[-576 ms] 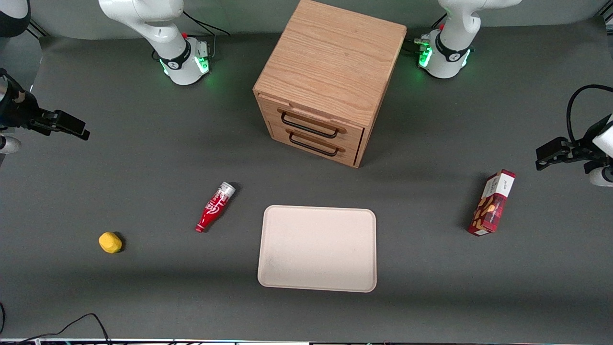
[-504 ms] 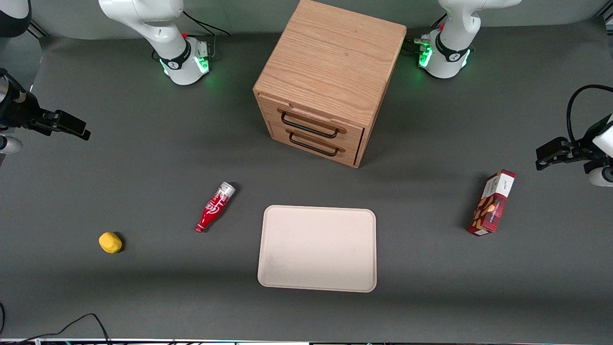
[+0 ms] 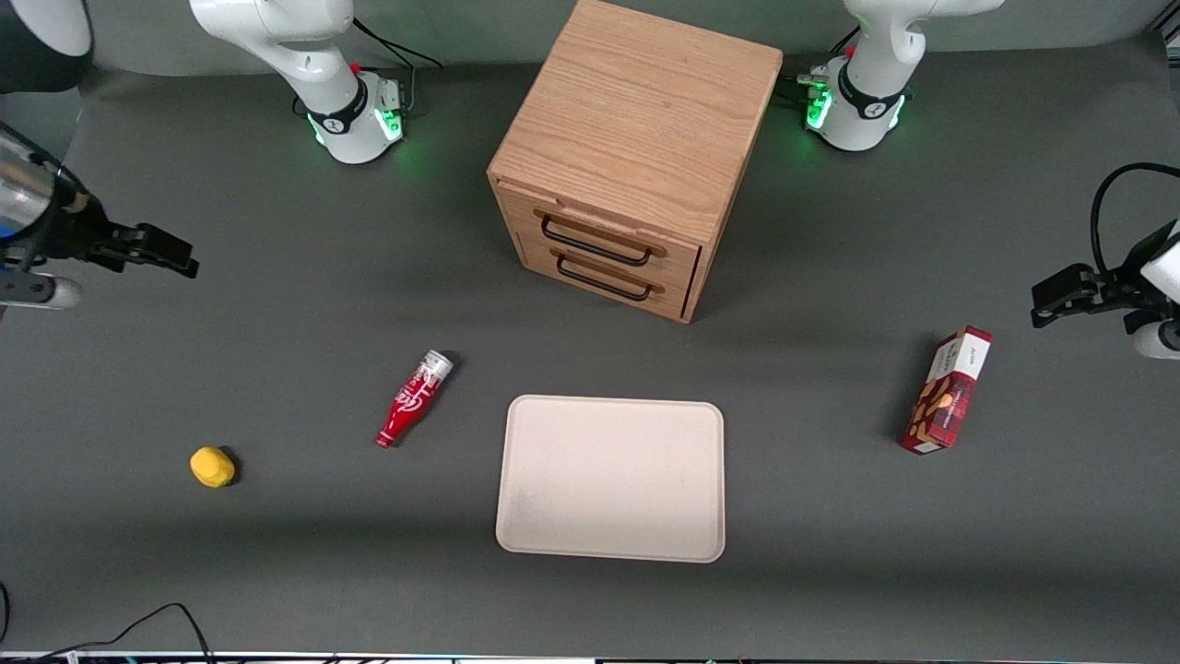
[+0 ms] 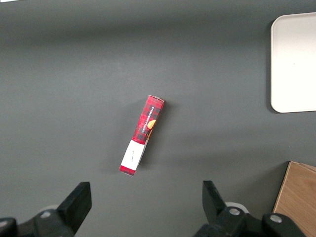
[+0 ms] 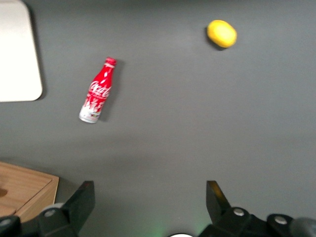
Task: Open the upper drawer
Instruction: 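Move the right gripper toward the upper drawer's black handle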
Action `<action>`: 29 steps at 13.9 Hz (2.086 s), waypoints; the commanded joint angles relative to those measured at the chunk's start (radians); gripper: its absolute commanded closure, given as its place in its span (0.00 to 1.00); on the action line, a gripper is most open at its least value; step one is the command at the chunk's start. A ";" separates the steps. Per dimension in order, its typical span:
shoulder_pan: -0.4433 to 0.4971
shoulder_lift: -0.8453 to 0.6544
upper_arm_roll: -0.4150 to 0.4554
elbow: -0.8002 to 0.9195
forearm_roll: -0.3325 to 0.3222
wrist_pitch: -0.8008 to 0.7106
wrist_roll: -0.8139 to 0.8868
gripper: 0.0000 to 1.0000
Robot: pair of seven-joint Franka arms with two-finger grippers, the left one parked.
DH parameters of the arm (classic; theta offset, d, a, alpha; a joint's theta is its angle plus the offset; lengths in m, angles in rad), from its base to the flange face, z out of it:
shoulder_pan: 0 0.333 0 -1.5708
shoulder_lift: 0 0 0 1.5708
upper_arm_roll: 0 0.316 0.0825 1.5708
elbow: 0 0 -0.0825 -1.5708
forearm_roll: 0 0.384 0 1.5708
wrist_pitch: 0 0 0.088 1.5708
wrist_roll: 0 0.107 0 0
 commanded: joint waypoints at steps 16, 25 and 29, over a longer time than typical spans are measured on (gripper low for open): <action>0.018 0.191 0.348 0.177 -0.009 -0.015 -0.083 0.00; 0.021 0.232 0.435 0.194 0.007 -0.004 -0.090 0.00; 0.102 0.254 0.448 0.201 0.022 0.033 -0.206 0.00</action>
